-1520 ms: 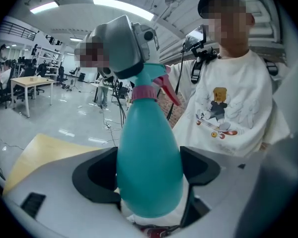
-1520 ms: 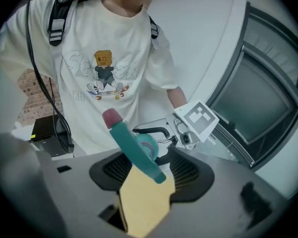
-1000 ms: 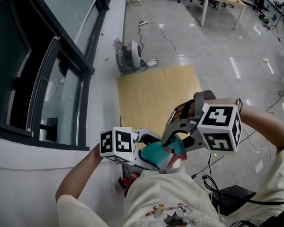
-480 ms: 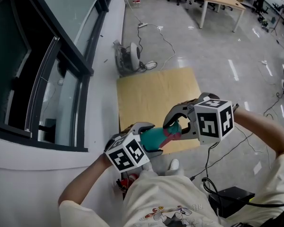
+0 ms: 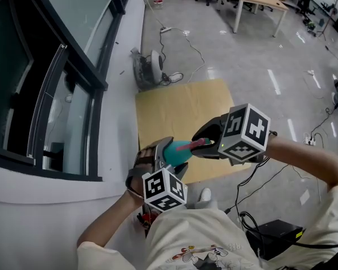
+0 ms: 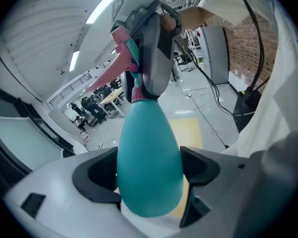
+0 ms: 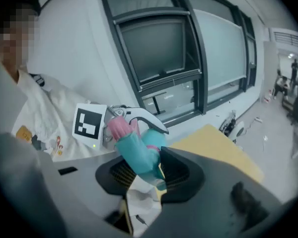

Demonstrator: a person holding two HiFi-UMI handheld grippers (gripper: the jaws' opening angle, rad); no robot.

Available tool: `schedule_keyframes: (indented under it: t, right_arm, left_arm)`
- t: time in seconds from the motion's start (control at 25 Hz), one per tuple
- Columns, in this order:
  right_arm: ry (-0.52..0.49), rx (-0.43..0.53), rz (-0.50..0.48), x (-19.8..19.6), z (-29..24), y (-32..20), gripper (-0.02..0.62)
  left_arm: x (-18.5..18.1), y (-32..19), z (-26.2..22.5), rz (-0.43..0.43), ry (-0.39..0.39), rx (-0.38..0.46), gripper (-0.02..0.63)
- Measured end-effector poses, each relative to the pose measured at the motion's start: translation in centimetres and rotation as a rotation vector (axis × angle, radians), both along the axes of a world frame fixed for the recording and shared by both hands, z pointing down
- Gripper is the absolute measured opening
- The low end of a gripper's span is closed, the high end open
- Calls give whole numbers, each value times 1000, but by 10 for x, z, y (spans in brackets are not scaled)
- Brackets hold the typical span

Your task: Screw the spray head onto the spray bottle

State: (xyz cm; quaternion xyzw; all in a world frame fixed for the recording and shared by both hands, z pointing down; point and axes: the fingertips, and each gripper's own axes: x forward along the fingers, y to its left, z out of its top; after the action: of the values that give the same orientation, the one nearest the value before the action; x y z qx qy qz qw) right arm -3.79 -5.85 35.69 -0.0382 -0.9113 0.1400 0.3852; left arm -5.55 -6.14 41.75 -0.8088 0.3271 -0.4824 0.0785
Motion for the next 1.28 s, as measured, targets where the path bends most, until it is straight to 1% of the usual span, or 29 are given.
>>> schedule_keyframes:
  t: [0.08, 0.28, 0.4, 0.52, 0.64, 0.76, 0.88, 0.92, 0.96, 1.0, 1.04, 1.08, 1.2, 1.28]
  right_arm:
    - [9, -41, 55, 0, 0, 1, 129]
    - [19, -63, 124, 0, -4, 1, 129]
    - [19, -63, 121, 0, -2, 2, 129]
    - [40, -41, 97, 0, 6, 1, 129]
    - [114, 42, 51, 7, 27, -5, 129]
    - [215, 170, 14, 22, 53, -23, 129]
    - [339, 287, -40, 33, 89, -48, 129]
    - [392, 302, -65, 36, 109, -54, 129]
    - [449, 306, -93, 39, 131, -60, 129]
    - [503, 307, -124, 40, 153, -65, 129]
    - [553, 311, -154, 40, 175, -70, 129]
    - [601, 320, -180, 39, 196, -77, 129]
    - [723, 358, -253, 32, 254, -98, 129]
    - [770, 348, -275, 25, 285, -109, 129]
  left_arm:
    - [0, 0, 1, -1, -9, 8, 394]
    - [2, 1, 1, 6, -16, 15, 394]
    - [1, 2, 3, 8, -18, 1, 394]
    - [2, 2, 13, 2, -7, -42, 394]
    - [-3, 2, 27, -28, 60, -117, 394]
    - [-17, 6, 34, -96, 127, -154, 394]
    - [-23, 19, 36, -151, 208, -187, 392]
    - [-23, 22, 35, -169, 236, -187, 362]
    - [-24, 25, 33, -190, 262, -177, 304]
    - [-25, 27, 30, -212, 284, -163, 220]
    - [-26, 29, 28, -234, 301, -153, 153]
    - [-26, 31, 27, -255, 314, -151, 102]
    - [-30, 40, 28, -299, 346, -174, 8]
    - [-35, 47, 30, -312, 365, -201, 8]
